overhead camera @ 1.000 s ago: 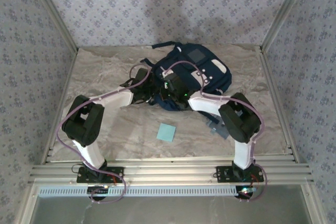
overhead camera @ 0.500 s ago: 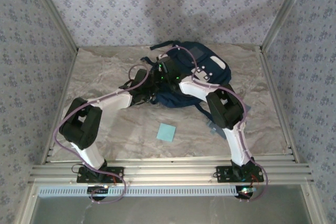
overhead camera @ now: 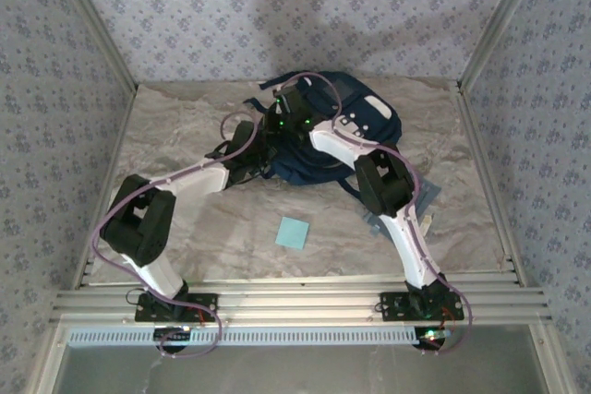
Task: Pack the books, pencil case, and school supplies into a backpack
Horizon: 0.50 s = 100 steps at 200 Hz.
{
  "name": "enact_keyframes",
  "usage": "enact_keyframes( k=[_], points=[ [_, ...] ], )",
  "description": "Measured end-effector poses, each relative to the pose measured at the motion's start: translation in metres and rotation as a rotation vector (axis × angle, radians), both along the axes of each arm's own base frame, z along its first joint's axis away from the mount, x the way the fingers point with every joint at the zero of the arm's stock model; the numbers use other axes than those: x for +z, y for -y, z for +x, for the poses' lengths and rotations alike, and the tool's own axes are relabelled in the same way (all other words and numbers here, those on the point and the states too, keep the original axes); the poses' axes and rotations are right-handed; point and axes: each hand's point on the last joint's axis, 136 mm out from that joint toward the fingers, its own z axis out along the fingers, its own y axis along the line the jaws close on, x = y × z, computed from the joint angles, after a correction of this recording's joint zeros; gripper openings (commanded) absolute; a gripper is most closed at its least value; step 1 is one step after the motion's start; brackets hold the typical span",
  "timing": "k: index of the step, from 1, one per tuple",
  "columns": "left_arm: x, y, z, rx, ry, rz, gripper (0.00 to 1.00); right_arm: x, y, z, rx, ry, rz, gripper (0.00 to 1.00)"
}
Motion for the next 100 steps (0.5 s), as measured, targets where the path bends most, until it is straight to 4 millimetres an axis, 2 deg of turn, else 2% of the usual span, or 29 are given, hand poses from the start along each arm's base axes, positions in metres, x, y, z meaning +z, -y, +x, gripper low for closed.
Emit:
enact_keyframes(
  k=[58,67,78,88,100],
  points=[
    [0.010,-0.008,0.000,0.013,0.035,-0.008,0.00,0.002,-0.005,0.004,0.055,-0.083,0.057,0.00],
    [0.013,-0.008,0.000,0.013,0.038,-0.008,0.01,0.004,-0.006,0.003,0.069,-0.089,0.069,0.11],
    [0.014,-0.009,-0.002,0.011,0.037,-0.005,0.01,0.006,-0.008,0.002,0.082,-0.102,0.091,0.31],
    [0.012,-0.005,-0.011,-0.023,0.006,-0.006,0.01,0.014,-0.005,0.014,0.063,-0.052,0.116,0.45],
    [0.008,0.005,-0.027,-0.078,-0.033,-0.005,0.01,0.018,0.010,0.032,0.014,-0.008,0.149,0.66]
  ],
)
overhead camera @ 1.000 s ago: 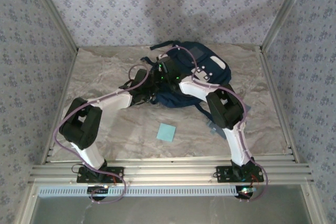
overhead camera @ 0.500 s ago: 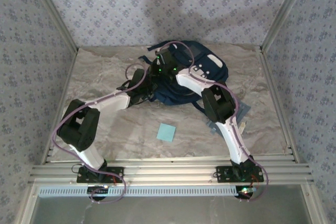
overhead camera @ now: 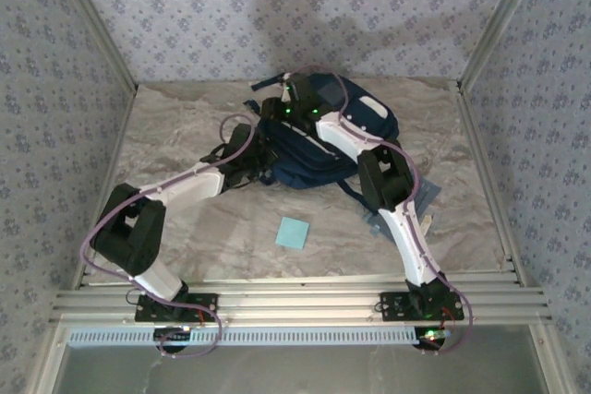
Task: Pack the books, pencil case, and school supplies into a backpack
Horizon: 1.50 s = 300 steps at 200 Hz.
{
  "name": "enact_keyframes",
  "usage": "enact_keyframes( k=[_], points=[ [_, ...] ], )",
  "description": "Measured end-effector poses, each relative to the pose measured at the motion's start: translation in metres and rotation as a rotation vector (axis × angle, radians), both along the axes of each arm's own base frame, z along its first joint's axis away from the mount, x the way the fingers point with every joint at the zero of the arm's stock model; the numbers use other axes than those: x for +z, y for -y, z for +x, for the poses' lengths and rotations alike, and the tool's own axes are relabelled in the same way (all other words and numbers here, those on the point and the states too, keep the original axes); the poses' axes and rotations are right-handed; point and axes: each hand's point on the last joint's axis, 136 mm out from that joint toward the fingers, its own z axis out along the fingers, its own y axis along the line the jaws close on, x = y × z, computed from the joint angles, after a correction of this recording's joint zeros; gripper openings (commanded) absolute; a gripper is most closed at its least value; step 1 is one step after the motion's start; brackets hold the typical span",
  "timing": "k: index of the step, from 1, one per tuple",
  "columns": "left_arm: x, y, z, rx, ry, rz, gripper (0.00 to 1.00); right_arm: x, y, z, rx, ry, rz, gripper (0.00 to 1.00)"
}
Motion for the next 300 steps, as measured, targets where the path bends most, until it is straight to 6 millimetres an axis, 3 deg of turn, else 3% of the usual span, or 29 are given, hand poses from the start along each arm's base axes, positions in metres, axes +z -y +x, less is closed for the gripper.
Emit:
enact_keyframes(
  k=[14,32,60,70,88,95,130,144,177,204,224,248,275,286,300],
  points=[
    [-0.004,0.010,-0.014,-0.051,-0.033,0.002,0.01,-0.005,0.030,0.014,-0.069,0.013,0.029,0.78],
    [-0.006,0.015,-0.021,-0.081,-0.055,-0.001,0.01,-0.023,0.068,0.017,-0.147,-0.019,0.053,0.81],
    [-0.005,0.016,-0.021,-0.090,-0.060,-0.012,0.06,-0.011,0.083,0.000,-0.177,-0.017,0.077,0.81],
    [-0.005,0.017,-0.022,-0.096,-0.061,-0.013,0.17,-0.003,0.086,-0.010,-0.176,-0.020,0.080,0.81],
    [-0.001,0.021,-0.021,-0.110,-0.058,-0.025,0.54,0.015,0.092,-0.026,-0.174,-0.018,0.083,0.81],
    [0.002,0.023,-0.021,-0.119,-0.052,-0.030,0.64,0.024,0.096,-0.033,-0.176,-0.015,0.083,0.81],
    [0.024,0.031,-0.012,-0.148,0.011,-0.042,0.83,0.062,0.124,-0.068,-0.191,-0.003,0.042,0.82],
    [0.029,0.030,-0.011,-0.163,0.034,-0.029,0.86,0.072,0.135,-0.083,-0.192,0.001,0.014,0.82],
    [0.046,0.013,-0.001,-0.184,0.090,0.031,0.86,0.067,0.169,-0.131,-0.212,-0.049,-0.089,0.82],
    [0.060,-0.018,0.027,-0.171,0.146,0.124,0.86,0.037,0.205,-0.174,-0.258,-0.146,-0.188,0.83],
    [0.059,-0.032,0.051,-0.174,0.172,0.191,0.85,0.010,0.231,-0.200,-0.298,-0.224,-0.243,0.83],
    [0.026,-0.031,0.072,-0.217,0.131,0.245,0.82,-0.026,0.262,-0.216,-0.366,-0.321,-0.279,0.83],
    [-0.029,-0.024,0.074,-0.271,0.028,0.266,0.77,-0.052,0.286,-0.219,-0.435,-0.387,-0.281,0.84],
    [-0.046,-0.021,0.072,-0.287,-0.006,0.267,0.67,-0.059,0.292,-0.214,-0.455,-0.397,-0.279,0.84],
    [-0.059,-0.020,0.071,-0.295,-0.035,0.267,0.46,-0.068,0.296,-0.206,-0.472,-0.402,-0.266,0.84]
  ],
)
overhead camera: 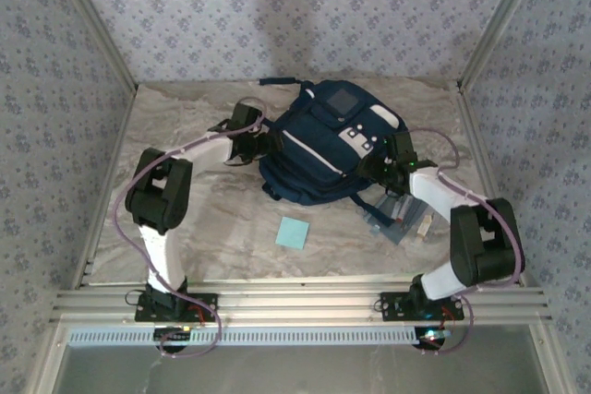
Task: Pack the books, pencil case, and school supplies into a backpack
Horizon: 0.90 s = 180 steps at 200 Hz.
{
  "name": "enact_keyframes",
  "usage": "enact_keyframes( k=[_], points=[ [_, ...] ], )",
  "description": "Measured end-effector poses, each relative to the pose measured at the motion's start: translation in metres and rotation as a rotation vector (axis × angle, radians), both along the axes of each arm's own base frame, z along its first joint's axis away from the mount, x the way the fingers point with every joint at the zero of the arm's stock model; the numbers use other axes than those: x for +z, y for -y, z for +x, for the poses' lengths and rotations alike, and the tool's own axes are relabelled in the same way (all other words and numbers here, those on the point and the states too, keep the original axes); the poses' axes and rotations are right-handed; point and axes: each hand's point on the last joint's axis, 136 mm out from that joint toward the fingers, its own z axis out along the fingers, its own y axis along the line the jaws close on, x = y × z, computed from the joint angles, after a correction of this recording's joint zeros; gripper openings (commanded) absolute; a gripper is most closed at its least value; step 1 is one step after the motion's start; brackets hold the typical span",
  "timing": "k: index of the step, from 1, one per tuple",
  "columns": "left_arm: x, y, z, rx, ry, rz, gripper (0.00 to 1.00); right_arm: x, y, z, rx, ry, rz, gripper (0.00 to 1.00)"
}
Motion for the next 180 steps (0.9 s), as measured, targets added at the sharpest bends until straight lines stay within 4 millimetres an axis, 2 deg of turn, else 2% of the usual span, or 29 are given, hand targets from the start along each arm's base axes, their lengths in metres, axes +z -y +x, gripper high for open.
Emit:
enact_keyframes(
  k=[14,32,65,92,115,140,147,160,180],
  points=[
    [-0.002,-0.001,-0.002,-0.003,-0.012,0.004,0.30,-0.009,0.003,0.008,-0.012,-0.002,0.011,0.82],
    [-0.002,0.002,-0.004,-0.019,-0.009,0.003,0.18,-0.020,0.003,0.018,-0.020,-0.005,0.021,0.77],
    [-0.009,0.002,-0.023,-0.029,-0.014,-0.002,0.16,-0.030,-0.002,0.053,-0.003,-0.001,0.036,0.64],
    [-0.008,0.006,-0.053,-0.029,-0.035,-0.014,0.16,-0.024,-0.008,0.094,0.006,0.055,0.051,0.64],
    [-0.006,0.024,-0.080,-0.067,-0.064,-0.022,0.24,-0.018,-0.011,0.128,0.018,0.096,0.046,0.71],
    [0.002,0.057,-0.110,-0.162,-0.089,-0.049,0.53,0.001,-0.019,0.165,0.060,0.154,0.037,0.75],
    [0.006,0.065,-0.117,-0.193,-0.092,-0.050,0.61,0.008,-0.020,0.171,0.071,0.166,0.030,0.76],
    [0.016,0.076,-0.128,-0.242,-0.090,-0.051,0.67,0.019,-0.021,0.176,0.087,0.181,0.018,0.77],
    [0.039,0.075,-0.123,-0.257,-0.039,-0.036,0.72,0.035,-0.020,0.174,0.102,0.194,-0.001,0.78]
  ],
)
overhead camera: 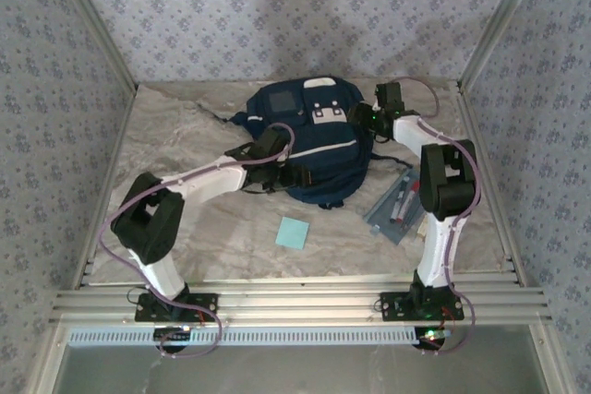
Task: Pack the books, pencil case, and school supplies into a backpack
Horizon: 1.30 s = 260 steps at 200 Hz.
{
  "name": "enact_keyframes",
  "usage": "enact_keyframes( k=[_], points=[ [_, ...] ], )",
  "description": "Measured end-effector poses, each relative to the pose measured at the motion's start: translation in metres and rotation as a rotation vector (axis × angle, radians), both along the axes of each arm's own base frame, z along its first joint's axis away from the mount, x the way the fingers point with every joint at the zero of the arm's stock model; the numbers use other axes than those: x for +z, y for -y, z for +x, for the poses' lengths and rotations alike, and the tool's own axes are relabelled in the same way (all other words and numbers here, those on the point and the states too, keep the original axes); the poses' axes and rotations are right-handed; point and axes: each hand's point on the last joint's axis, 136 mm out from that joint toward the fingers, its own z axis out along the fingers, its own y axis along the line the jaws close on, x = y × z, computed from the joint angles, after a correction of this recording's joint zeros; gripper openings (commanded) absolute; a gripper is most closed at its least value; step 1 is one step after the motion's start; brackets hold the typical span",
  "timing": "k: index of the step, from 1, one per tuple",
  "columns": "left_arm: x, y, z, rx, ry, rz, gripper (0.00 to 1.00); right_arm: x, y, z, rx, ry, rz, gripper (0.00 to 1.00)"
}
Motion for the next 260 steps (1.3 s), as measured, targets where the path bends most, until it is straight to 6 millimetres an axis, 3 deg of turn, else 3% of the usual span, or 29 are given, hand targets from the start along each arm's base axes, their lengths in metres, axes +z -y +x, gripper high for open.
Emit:
enact_keyframes(
  k=[35,68,84,119,144,179,193,227,260],
  points=[
    [0.047,-0.016,0.036,0.014,0.175,0.059,0.71,0.035,-0.001,-0.031,0.015,0.019,-0.005,0.76],
    [0.058,-0.027,0.061,-0.004,0.264,0.161,0.71,0.061,-0.023,-0.073,0.049,0.032,0.067,0.72],
    [0.050,-0.029,0.068,-0.004,0.261,0.184,0.72,0.053,-0.037,-0.094,0.059,0.001,0.109,0.70],
    [0.030,-0.034,0.074,0.010,0.221,0.208,0.72,0.005,-0.050,-0.125,0.036,-0.137,0.142,0.65],
    [0.027,-0.036,0.076,0.035,0.216,0.195,0.72,-0.013,-0.048,-0.128,0.002,-0.182,0.148,0.64],
    [0.013,-0.037,0.069,0.054,0.176,0.178,0.72,-0.022,-0.049,-0.118,-0.019,-0.168,0.154,0.61],
    [0.007,-0.037,0.065,0.055,0.155,0.169,0.72,-0.028,-0.051,-0.113,-0.027,-0.165,0.165,0.48],
    [-0.002,-0.034,0.057,0.056,0.116,0.140,0.72,-0.039,-0.051,-0.100,-0.044,-0.164,0.180,0.01],
    [-0.010,-0.039,0.048,0.061,0.097,0.143,0.71,-0.022,-0.051,-0.084,-0.038,-0.116,0.190,0.00]
  ],
)
